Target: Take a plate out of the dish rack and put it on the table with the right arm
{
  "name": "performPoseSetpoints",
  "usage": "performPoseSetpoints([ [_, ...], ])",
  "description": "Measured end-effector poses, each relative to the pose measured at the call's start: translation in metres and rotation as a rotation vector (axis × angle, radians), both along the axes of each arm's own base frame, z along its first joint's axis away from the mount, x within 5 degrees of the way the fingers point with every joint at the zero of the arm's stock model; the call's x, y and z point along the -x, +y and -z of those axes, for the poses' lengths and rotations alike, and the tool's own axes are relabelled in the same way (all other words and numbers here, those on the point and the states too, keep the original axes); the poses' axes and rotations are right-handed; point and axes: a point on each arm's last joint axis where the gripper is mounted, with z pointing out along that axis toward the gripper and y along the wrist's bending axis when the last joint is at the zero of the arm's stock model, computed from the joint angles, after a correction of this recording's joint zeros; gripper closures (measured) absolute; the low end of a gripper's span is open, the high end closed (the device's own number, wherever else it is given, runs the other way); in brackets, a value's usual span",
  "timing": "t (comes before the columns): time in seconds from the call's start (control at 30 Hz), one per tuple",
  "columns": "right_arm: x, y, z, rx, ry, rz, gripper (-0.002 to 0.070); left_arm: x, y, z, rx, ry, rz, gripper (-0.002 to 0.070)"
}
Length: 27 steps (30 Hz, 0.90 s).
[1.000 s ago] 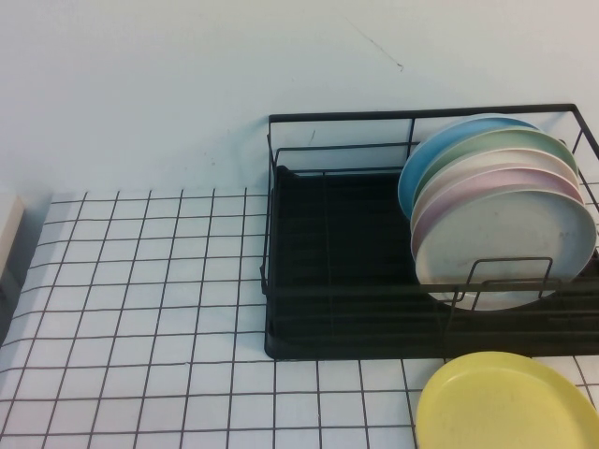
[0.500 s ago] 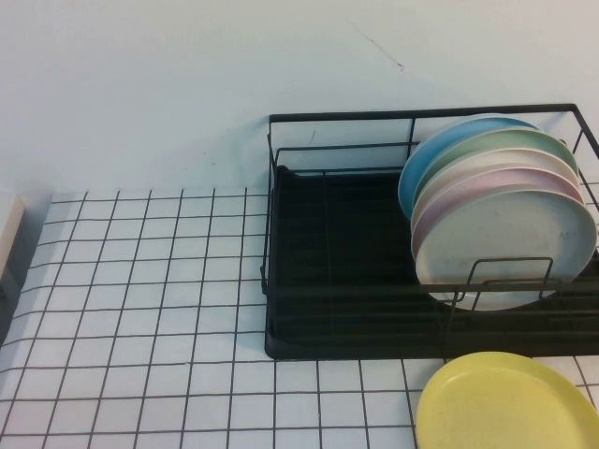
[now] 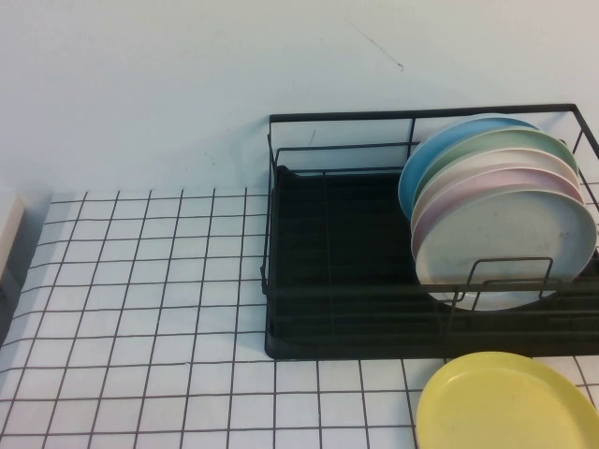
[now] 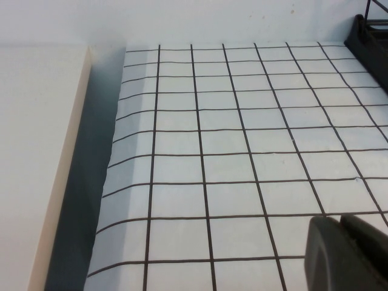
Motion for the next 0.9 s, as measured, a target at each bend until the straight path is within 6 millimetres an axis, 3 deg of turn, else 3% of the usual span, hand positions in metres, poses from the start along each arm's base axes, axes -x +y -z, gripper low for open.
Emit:
performPoseSetpoints([
  [0.1,0.007,-0.005,0.019,-0.010,-0.015,0.065,0.0678,0.000,0.000,0.000,0.000,0.000,0.000,0.0678],
  [0.27,0.014,-0.009,0.022,-0.059,-0.067,0.129,0.0678,0.000,0.000,0.000,0.000,0.000,0.000,0.0678],
  [0.47,0.022,-0.011,0.037,-0.108,0.088,0.183,0.0678,0.000,0.000,0.000,0.000,0.000,0.000,0.0678],
  [0.9,0.026,-0.009,0.034,-0.154,0.034,0.167,0.0678,0.000,0.000,0.000,0.000,0.000,0.000,0.0678],
])
